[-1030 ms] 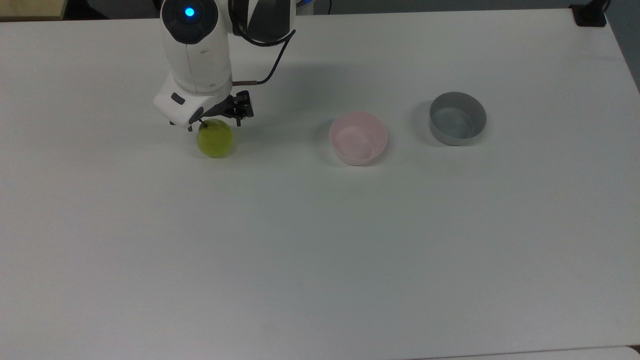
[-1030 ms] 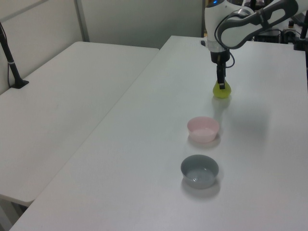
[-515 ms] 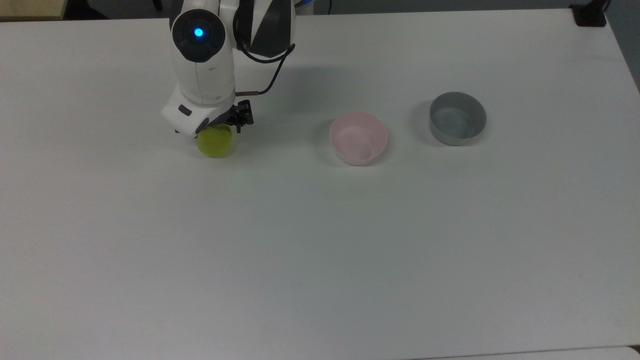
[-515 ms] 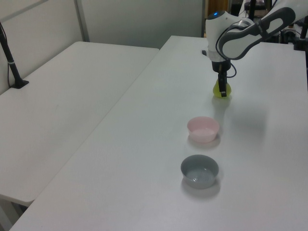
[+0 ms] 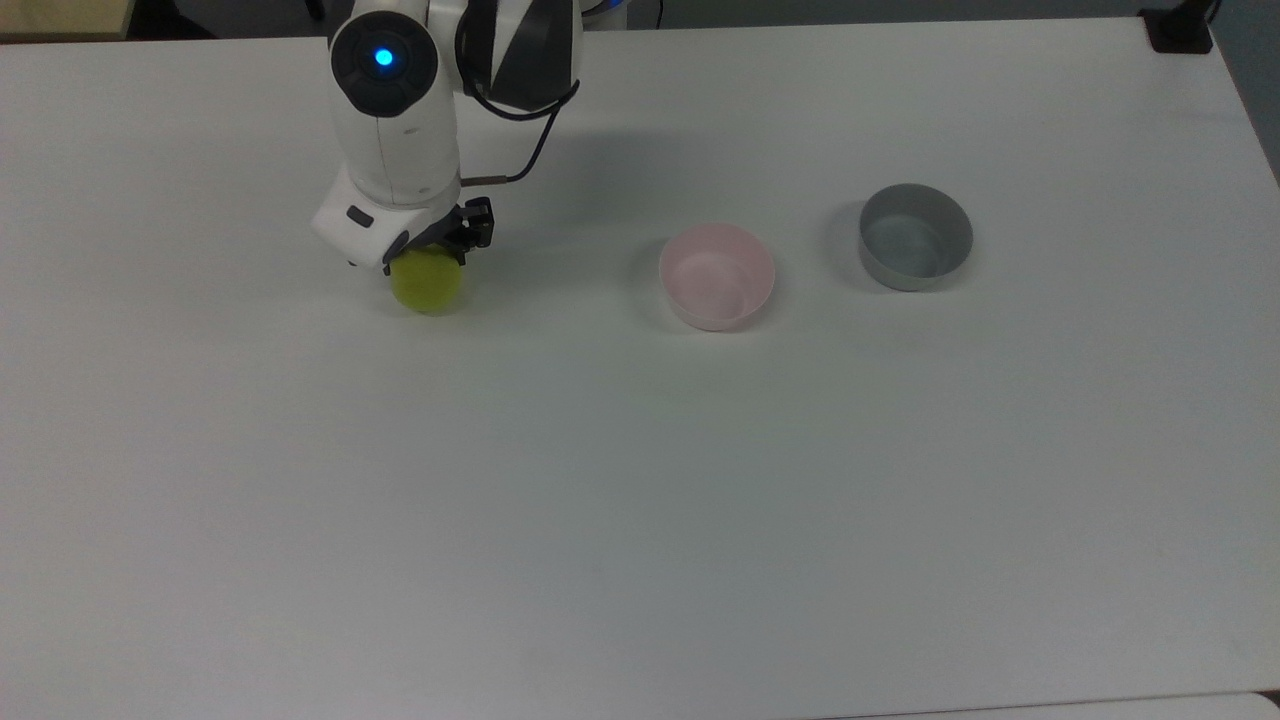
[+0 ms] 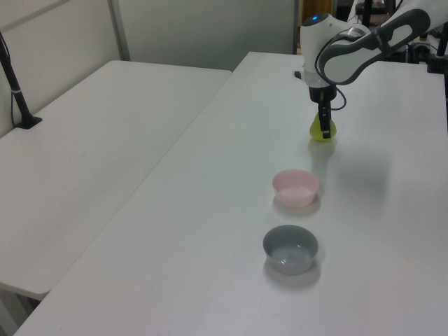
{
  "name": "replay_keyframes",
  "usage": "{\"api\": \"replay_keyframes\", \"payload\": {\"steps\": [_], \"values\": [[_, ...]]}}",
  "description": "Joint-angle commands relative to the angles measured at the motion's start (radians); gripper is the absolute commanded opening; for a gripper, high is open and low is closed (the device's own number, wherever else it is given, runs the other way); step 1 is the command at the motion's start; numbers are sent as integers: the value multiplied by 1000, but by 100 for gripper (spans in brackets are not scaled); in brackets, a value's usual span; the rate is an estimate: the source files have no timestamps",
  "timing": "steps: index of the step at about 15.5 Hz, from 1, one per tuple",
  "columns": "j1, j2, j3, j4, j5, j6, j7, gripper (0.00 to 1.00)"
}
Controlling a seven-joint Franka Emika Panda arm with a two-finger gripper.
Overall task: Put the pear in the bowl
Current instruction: 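Lift the pear and carry it over the pink bowl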
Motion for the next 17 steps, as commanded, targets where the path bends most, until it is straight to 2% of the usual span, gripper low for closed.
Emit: {"api": "replay_keyframes", "payload": {"steps": [1,5,8,15,17], "values": [[-15,-124,-3,18,-7,-101,-40,25],[-11,-141,-3,96,-2,-189,-29,25],[9,-144,-3,101,-2,-191,-20,26],[263,-146,-16,129,19,-203,118,32],[331,-143,-5,129,65,-195,182,32]]}}
